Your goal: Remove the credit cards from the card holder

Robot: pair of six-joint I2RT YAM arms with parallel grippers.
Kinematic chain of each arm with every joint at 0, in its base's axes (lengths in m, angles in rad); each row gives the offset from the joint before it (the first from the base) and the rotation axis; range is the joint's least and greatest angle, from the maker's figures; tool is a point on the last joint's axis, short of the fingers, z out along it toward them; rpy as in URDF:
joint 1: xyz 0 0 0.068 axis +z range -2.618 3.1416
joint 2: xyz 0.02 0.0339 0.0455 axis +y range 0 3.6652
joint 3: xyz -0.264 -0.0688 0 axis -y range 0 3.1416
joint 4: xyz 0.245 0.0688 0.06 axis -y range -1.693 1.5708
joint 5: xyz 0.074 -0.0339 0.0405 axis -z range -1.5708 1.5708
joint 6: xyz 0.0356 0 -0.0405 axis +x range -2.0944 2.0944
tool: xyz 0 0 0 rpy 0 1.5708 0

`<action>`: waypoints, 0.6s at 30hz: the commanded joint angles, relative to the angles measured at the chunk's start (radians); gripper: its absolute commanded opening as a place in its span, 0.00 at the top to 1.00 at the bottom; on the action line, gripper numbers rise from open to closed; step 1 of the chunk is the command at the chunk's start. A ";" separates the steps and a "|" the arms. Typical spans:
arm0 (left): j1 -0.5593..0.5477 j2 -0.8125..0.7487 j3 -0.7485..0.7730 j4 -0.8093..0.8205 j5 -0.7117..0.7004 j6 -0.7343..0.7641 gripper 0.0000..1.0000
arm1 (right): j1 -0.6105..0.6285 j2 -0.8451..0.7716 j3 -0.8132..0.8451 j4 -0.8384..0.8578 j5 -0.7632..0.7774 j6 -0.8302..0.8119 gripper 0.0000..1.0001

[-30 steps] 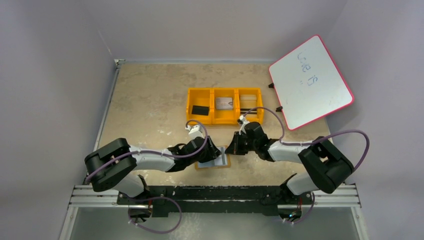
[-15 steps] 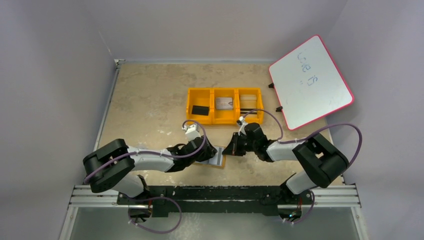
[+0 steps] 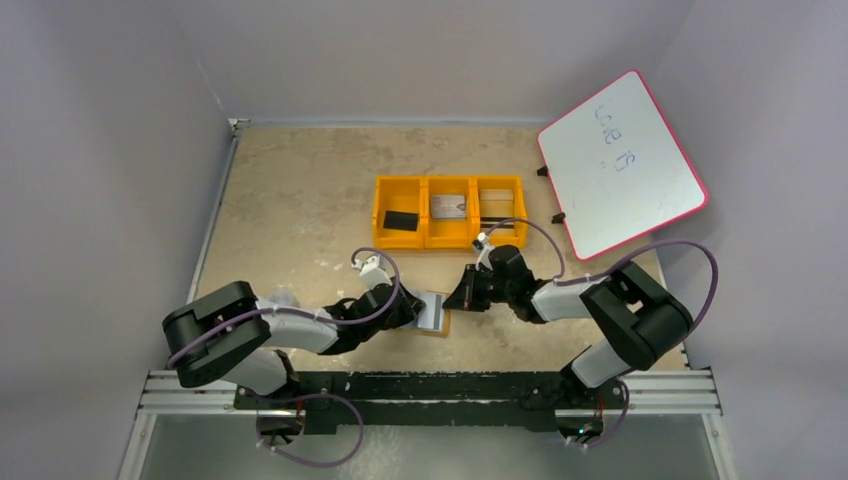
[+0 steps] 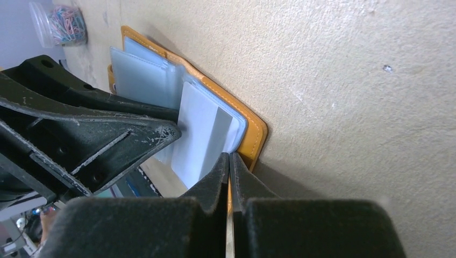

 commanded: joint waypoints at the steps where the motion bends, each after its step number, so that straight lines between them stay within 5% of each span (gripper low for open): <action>1: -0.008 -0.021 -0.035 0.086 0.064 -0.026 0.82 | 0.023 0.061 -0.020 -0.061 0.000 -0.015 1.00; 12: -0.009 -0.060 -0.073 0.179 0.072 0.003 1.00 | 0.023 0.066 -0.013 -0.069 0.001 -0.018 1.00; 18: -0.008 -0.099 -0.083 0.170 0.057 0.023 1.00 | 0.023 0.061 -0.011 -0.078 0.004 -0.022 1.00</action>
